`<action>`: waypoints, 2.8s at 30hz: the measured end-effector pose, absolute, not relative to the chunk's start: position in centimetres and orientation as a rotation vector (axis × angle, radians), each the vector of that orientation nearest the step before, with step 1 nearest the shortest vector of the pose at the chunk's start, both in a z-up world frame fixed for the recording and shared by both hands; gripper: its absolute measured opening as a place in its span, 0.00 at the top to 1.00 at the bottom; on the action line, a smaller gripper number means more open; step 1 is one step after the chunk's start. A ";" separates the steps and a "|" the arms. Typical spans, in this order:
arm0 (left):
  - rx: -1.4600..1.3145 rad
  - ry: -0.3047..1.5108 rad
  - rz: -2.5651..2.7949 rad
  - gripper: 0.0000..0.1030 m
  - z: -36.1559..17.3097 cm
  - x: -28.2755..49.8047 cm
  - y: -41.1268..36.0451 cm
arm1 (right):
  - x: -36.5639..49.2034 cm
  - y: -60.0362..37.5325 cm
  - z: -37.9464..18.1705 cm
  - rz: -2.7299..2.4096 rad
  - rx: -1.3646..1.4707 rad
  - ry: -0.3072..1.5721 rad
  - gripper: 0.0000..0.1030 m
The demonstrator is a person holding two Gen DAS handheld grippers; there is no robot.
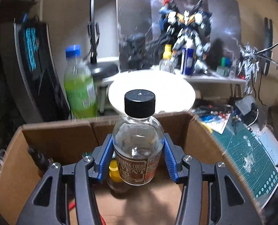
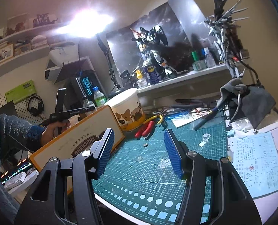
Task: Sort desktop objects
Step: 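Lower the bottle into the box and open the left tool, then withdraw the open left tool from the box back over the mat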
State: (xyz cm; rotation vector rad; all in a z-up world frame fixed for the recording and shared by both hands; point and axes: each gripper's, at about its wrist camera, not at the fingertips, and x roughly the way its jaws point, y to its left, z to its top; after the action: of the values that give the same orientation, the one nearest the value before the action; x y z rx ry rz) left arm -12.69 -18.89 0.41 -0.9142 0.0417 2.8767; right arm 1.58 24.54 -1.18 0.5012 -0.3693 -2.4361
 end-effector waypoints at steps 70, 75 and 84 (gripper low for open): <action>-0.596 0.004 2.833 0.00 11.2 6.2 -1.2 | 4.8 24.0 1.3 -2.565 0.606 -0.173 0.34; -0.635 0.014 2.845 0.00 4.4 5.6 3.5 | 5.2 25.3 0.6 -2.663 0.671 -0.110 0.34; -0.683 -0.101 2.925 0.00 -4.4 3.1 4.9 | 5.5 27.3 -1.9 -2.749 0.769 -0.103 0.33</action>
State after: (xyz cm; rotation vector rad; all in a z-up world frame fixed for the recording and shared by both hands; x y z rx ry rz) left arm 3.07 4.94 -4.38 -0.6829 -0.1014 2.9245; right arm 5.51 27.31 -1.89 0.7688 -0.1035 -2.7487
